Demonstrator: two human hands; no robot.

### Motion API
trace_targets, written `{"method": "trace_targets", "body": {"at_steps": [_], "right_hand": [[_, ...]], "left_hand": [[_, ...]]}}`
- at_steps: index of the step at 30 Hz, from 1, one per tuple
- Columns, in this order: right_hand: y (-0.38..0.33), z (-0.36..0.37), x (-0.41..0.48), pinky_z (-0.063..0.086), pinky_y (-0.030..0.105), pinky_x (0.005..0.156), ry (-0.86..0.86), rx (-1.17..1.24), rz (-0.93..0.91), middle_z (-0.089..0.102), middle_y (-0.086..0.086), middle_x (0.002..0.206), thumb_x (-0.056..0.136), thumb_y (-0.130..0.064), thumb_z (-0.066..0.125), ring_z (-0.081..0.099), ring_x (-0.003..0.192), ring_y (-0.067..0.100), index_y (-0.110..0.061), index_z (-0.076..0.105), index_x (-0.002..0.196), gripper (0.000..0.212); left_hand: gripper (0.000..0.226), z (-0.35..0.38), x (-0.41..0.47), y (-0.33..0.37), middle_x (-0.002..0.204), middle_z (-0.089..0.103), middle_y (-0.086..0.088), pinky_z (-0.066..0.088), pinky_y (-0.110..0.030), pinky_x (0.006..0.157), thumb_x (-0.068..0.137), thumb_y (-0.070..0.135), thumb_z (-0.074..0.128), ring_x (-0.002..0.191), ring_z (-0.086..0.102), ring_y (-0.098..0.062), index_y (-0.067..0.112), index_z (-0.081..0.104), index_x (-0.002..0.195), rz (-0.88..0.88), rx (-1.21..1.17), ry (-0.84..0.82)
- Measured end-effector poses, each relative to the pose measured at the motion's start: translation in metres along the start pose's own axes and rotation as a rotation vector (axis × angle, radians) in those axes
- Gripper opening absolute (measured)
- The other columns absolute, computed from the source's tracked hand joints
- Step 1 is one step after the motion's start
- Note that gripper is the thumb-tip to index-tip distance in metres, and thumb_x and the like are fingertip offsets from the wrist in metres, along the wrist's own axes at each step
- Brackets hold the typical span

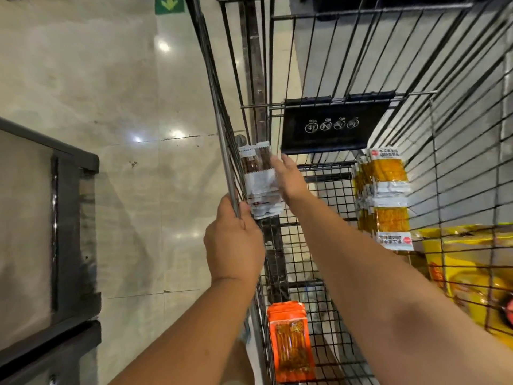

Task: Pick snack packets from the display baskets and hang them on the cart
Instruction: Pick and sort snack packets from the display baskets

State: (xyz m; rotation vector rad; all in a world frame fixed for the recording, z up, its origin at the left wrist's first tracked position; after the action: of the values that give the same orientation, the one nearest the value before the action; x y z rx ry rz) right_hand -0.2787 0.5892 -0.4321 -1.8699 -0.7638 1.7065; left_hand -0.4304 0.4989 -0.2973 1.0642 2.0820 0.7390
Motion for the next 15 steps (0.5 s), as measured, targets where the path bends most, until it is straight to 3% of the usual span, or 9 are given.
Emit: {"method": "trace_targets", "body": {"at_steps": [3,4,6,8,11,15], "right_hand": [[0.012,-0.025,-0.037,0.038,0.011,0.084,0.138,-0.071,-0.015,0.053,0.003,0.133,0.108,-0.036,0.042,0.055,0.111,0.012,-0.012,0.041,0.149,0.048],[0.019,-0.028,-0.057,0.039,0.012,0.084,0.146,-0.099,-0.01,0.054,0.002,0.131,0.108,-0.036,0.042,0.054,0.109,0.011,-0.011,0.044,0.147,0.046],[0.04,-0.034,-0.092,0.041,0.027,0.102,0.155,-0.132,0.035,0.051,0.004,0.145,0.106,-0.04,0.046,0.05,0.127,0.018,-0.013,0.044,0.148,0.051],[0.058,-0.041,-0.128,0.039,0.04,0.111,0.158,-0.183,0.074,0.05,0.007,0.149,0.104,-0.043,0.049,0.048,0.136,0.025,-0.016,0.045,0.148,0.052],[0.055,-0.056,-0.19,0.039,0.032,0.105,0.215,-0.264,0.046,0.053,0.006,0.146,0.103,-0.04,0.053,0.051,0.133,0.023,-0.018,0.046,0.147,0.05],[0.046,-0.077,-0.26,0.052,0.032,0.091,0.271,-0.309,0.04,0.056,0.0,0.133,0.101,-0.037,0.057,0.06,0.12,0.022,-0.032,0.048,0.145,0.046]], "left_hand": [[0.023,-0.003,-0.003,0.008,0.084,0.07,-0.009,0.059,-0.048,0.073,0.106,0.022,0.046,0.074,0.066,-0.033,0.017,0.06,0.124,-0.007,-0.029,-0.021],[0.024,-0.005,-0.006,0.011,0.087,0.071,-0.009,0.058,-0.046,0.074,0.106,0.021,0.045,0.077,0.066,-0.032,0.015,0.059,0.124,-0.009,-0.029,-0.034],[0.024,-0.005,-0.007,0.016,0.094,0.07,-0.009,0.055,-0.04,0.074,0.107,0.022,0.044,0.08,0.064,-0.03,0.015,0.058,0.125,-0.018,0.023,-0.065],[0.024,-0.005,-0.009,0.019,0.097,0.069,-0.014,0.049,-0.039,0.069,0.108,0.024,0.041,0.083,0.063,-0.034,0.013,0.057,0.123,-0.017,0.098,-0.087],[0.026,-0.009,-0.011,0.025,0.109,0.066,-0.025,0.038,-0.036,0.071,0.108,0.025,0.041,0.096,0.062,-0.042,0.007,0.054,0.121,-0.038,0.098,-0.154],[0.019,-0.011,-0.009,0.027,0.107,0.063,-0.026,0.049,-0.045,0.08,0.103,0.025,0.051,0.099,0.062,-0.044,0.009,0.043,0.11,-0.054,0.108,-0.323]]}}
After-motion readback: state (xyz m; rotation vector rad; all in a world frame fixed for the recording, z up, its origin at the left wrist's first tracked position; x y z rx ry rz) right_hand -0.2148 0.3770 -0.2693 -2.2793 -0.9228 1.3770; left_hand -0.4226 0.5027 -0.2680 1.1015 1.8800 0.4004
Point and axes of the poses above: each hand's wrist, its own x-axis towards the middle knuckle, its own z-axis out of the palm, y = z × x, the point moved 9 cm from there along x, towards the middle knuckle
